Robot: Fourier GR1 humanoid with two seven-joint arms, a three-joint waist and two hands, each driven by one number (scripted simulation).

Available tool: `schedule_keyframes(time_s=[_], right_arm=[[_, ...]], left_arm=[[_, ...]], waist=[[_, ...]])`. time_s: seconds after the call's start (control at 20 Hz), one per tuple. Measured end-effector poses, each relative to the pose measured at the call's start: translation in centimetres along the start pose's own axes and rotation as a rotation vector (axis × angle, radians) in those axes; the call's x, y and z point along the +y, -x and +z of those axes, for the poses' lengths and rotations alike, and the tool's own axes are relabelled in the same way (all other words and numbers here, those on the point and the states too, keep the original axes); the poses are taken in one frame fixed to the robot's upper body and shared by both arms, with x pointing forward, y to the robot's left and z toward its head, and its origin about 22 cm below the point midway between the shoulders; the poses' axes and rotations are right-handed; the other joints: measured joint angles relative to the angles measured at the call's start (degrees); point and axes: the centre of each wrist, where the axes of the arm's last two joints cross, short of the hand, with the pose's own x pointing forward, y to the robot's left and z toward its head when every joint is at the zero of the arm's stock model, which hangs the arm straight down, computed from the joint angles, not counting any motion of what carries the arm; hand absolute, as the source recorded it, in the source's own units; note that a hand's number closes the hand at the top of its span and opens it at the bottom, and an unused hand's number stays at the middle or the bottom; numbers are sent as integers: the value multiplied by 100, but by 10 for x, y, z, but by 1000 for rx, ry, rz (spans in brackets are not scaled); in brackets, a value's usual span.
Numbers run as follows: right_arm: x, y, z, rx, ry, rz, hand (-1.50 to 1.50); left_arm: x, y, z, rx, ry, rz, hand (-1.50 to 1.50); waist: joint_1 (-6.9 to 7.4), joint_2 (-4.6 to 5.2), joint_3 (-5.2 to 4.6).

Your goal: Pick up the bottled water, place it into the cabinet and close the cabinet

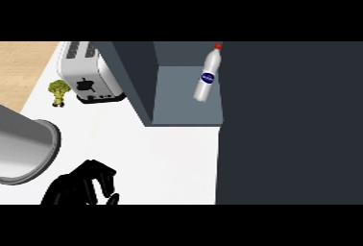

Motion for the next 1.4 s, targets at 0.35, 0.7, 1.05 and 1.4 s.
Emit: schedule_keyframes(time_s=[0.35, 0.7, 1.05, 1.4], right_arm=[[6, 6, -9, -3, -94, -42, 150], [11, 13, -27, 12, -205, -86, 150], [15, 17, -51, 30, -331, -95, 150], [20, 18, -80, 60, -432, -70, 150]], left_arm=[[36, -27, 6, -34, -34, -5, -150], [60, -47, 13, -37, -61, -29, -150], [76, -60, 23, -16, -58, -21, -150], [92, -71, 28, -6, -68, -23, -150]], waist=[[20, -27, -20], [91, -62, -46], [183, -100, -81], [243, -128, -105]])
